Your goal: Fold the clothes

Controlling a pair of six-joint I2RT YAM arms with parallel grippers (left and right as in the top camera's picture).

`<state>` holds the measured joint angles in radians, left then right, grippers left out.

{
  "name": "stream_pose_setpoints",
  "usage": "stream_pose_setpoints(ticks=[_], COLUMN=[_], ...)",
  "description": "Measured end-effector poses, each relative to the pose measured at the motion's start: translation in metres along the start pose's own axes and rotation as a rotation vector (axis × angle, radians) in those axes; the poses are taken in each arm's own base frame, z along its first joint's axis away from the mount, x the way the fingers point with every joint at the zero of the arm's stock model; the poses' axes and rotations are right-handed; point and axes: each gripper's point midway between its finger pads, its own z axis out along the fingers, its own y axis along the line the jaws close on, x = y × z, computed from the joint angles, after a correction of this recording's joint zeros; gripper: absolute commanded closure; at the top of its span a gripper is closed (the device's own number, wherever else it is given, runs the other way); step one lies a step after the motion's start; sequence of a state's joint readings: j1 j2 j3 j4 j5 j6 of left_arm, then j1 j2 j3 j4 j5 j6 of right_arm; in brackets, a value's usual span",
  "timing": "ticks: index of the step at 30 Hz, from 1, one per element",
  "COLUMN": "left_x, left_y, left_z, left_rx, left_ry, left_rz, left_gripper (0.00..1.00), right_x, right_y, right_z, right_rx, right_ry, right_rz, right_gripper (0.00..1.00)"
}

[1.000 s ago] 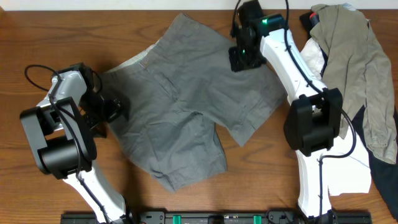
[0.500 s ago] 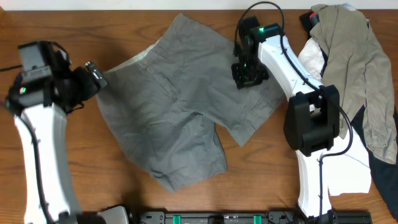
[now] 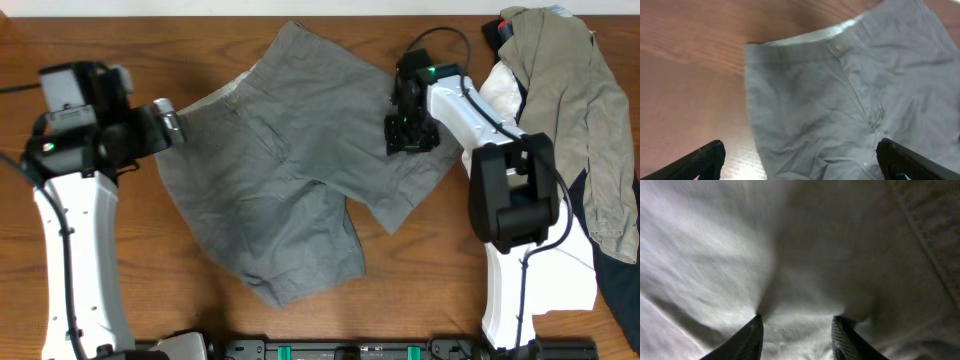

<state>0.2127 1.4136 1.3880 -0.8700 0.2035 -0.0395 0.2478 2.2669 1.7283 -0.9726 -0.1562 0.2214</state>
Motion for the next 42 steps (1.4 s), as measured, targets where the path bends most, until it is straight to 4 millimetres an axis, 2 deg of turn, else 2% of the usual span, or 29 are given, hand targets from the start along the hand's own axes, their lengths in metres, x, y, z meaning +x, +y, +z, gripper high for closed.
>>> stream_pose_setpoints(ticks=[5,11,15,17,20,22,24,26,28,30,33,35,37,40,42], left_x=[0.004,0.01,0.016,0.019,0.024,0.028,0.031,0.032,0.033,0.034,0.036,0.041,0.047,0.054,0.057], left_y=[-0.019,-0.026,-0.023,-0.021,-0.018,-0.017,-0.016,-0.015,-0.014,-0.013,-0.01,-0.007,-0.005,-0.003,-0.003], left_z=[0.02,0.058,0.081,0.092,0.108,0.116,0.124,0.13,0.134,0.138,0.149,0.158,0.167,0.179,0.181], left_rx=[0.03,0.039,0.036,0.036,0.036,0.038,0.04,0.044,0.049,0.053,0.05,0.048,0.051,0.056,0.059], left_ry=[0.039,0.107,0.152,0.172,0.204,0.223,0.239,0.245,0.246,0.249,0.26,0.281,0.302,0.325,0.334], left_rz=[0.111,0.156,0.159,0.172,0.199,0.22,0.247,0.279,0.319,0.369,0.424,0.442,0.451,0.461,0.464], left_gripper=[0.02,0.02,0.02,0.02,0.02,0.02,0.02,0.02,0.02,0.01,0.02,0.04,0.05,0.05,0.07], right_x=[-0.04,-0.121,-0.168,-0.183,-0.19,-0.189,-0.182,-0.168,-0.149,-0.12,-0.083,-0.06,-0.038,-0.011,0.004], right_y=[-0.017,-0.051,-0.061,-0.061,-0.06,-0.057,-0.052,-0.048,-0.044,-0.038,-0.028,-0.021,-0.012,0.002,0.009], right_z=[-0.003,-0.008,-0.012,-0.012,-0.012,-0.015,-0.016,-0.019,-0.021,-0.026,-0.042,-0.058,-0.079,-0.104,-0.112], right_rx=[-0.029,-0.04,-0.044,-0.048,-0.058,-0.066,-0.079,-0.092,-0.105,-0.126,-0.16,-0.171,-0.174,-0.181,-0.186], right_ry=[-0.177,-0.484,-0.69,-0.763,-0.795,-0.762,-0.682,-0.577,-0.46,-0.318,-0.173,-0.101,-0.046,0.014,0.053], right_rz=[0.036,0.07,0.063,0.05,0.04,0.039,0.04,0.049,0.065,0.087,0.099,0.093,0.079,0.047,0.038], right_gripper=[0.53,0.49,0.38,0.37,0.34,0.29,0.13,0.06,0.05,0.07,0.26,0.44,0.55,0.74,0.87])
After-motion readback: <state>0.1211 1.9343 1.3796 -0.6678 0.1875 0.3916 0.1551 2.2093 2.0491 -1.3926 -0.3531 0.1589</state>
